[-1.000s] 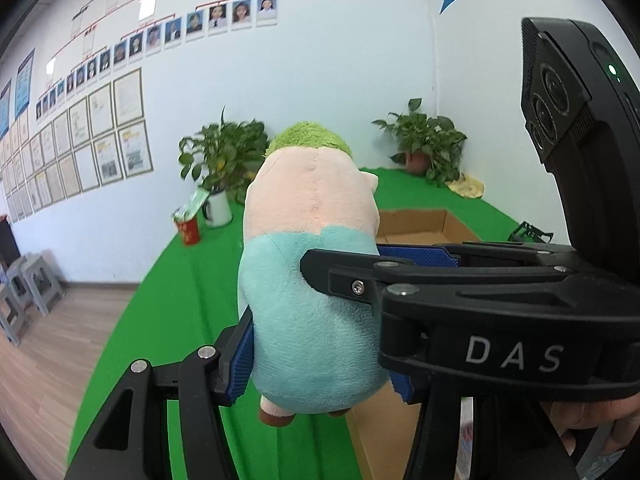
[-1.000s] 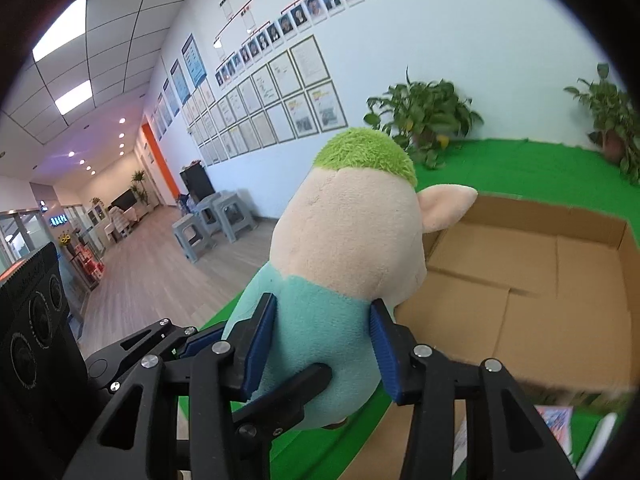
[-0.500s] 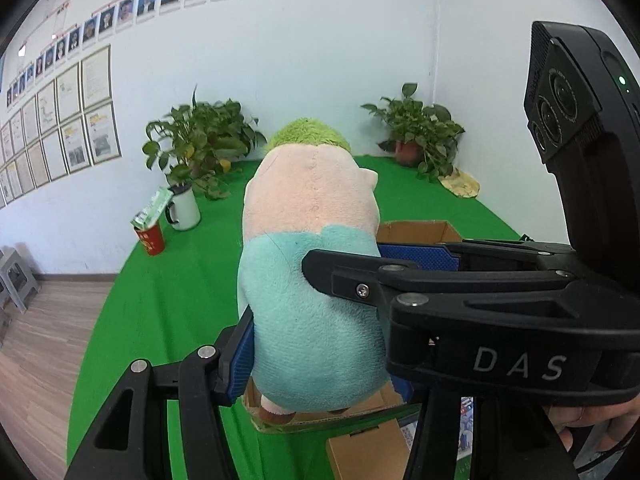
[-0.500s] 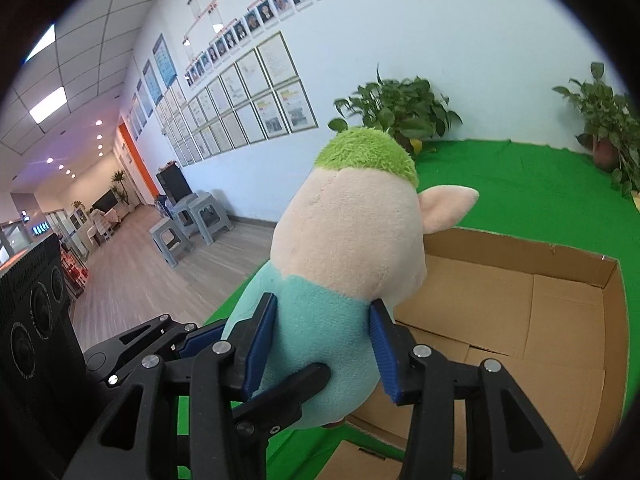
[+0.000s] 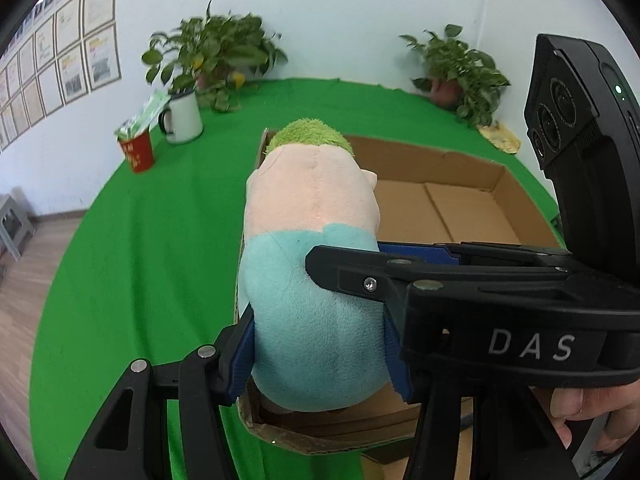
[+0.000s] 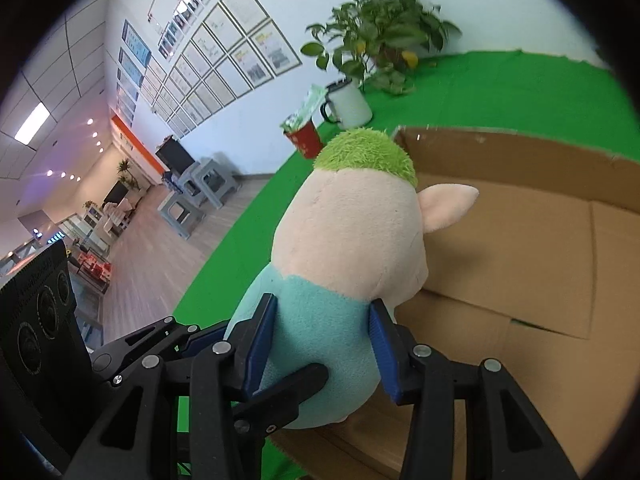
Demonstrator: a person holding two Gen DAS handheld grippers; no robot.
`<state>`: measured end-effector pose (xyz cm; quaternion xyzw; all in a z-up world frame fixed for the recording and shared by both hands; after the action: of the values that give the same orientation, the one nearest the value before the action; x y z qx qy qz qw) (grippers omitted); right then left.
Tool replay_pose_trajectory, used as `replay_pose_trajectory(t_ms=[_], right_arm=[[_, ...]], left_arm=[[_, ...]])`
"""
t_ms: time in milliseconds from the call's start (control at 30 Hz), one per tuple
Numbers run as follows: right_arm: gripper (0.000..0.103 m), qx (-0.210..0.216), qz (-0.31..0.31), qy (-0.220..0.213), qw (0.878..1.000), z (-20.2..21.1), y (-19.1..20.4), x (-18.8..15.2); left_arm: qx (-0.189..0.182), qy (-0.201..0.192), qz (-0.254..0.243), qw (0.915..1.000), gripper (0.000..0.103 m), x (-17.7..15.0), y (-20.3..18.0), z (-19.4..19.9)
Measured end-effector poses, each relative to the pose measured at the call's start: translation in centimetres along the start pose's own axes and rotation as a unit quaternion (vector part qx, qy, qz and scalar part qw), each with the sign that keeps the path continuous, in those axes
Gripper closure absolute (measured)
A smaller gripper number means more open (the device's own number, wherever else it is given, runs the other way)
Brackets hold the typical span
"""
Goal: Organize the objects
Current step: 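Lower the plush toy into the cardboard box and open the left gripper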
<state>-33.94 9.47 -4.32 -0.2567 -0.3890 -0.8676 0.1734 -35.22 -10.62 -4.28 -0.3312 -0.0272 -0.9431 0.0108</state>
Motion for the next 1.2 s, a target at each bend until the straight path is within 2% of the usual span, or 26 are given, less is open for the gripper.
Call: replay_pose_trajectory(t_ms=[133, 200, 300, 600, 700, 800, 867, 900, 933, 1067, 1133, 1200], right_arm=[[0.058, -0.003, -0.016, 0.023, 1.000, -2.1, -1.5, -0.8], [0.058, -0.002, -0.024, 0.033, 0.999, -2.4, -2.0, -1.4], [0.057, 0.011, -0.043, 0.040, 0.998, -2.0, -2.0, -1.7], [0.056, 0.023, -0.039, 0.067, 0.997, -2.0, -1.1, -2.4], [0.053, 0.020, -0.039, 0.062, 0.997, -2.0, -1.0, -2.3], [0.039, 0.003, -0.043, 0.045, 0.998, -1.5, -0.7, -2.1], [0.012, -0.020, -0.043, 0.027, 0.999, -0.4, -0.4, -2.1], [0.010, -0.042, -0.033, 0.016, 0.998, 0.4, -0.2, -2.2], [0.001, -0.072, -0.020, 0.002, 0.997, 1.5, 0.0, -2.3], [0.001, -0.157, 0.015, -0.054, 0.986, 6.8, 1.2, -3.8], [0.001, -0.196, 0.038, -0.085, 0.976, 9.7, 2.1, -4.7], [0.001, -0.216, 0.047, -0.112, 0.969, 12.5, 2.8, -5.8]], left_arm=[[-0.004, 0.030, 0.008, 0.9995, 0.051, -1.8, 1.1, -2.8], [-0.001, 0.031, 0.002, 0.9995, 0.051, -2.8, 1.3, -3.3], [-0.004, 0.041, 0.006, 0.9991, 0.051, -3.3, 1.5, -3.3], [0.008, 0.056, 0.013, 0.9983, 0.050, -4.9, 1.4, -1.8], [0.008, 0.052, 0.016, 0.9985, 0.039, -5.0, 1.5, -1.6], [0.012, 0.035, 0.014, 0.9992, 0.032, -5.0, 1.6, -1.0], [0.033, 0.000, 0.001, 0.9994, 0.031, -5.2, 1.4, 0.4], [0.049, -0.022, -0.009, 0.9985, 0.028, -5.2, 1.3, 1.3], [0.063, -0.043, -0.017, 0.9969, 0.022, -5.2, 1.1, 2.3], [0.085, -0.125, -0.031, 0.9880, 0.000, -5.8, 0.1, 7.3], [0.086, -0.160, -0.024, 0.9832, 0.000, -6.5, -0.4, 10.2], [0.078, -0.185, -0.021, 0.9794, 0.000, -7.1, -0.9, 12.8]])
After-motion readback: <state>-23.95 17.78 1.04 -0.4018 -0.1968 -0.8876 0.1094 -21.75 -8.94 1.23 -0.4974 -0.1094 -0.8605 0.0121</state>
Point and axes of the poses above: each gripper's, at about its wrist camera, not at the fingertips, and z roughly against the way its jaws point, y to its left, x to its top, the point moved 3 cm from there along -z, roughly the way its jaws point, and after that the axes turned 11 degrees about x, right-handed, at the moved point
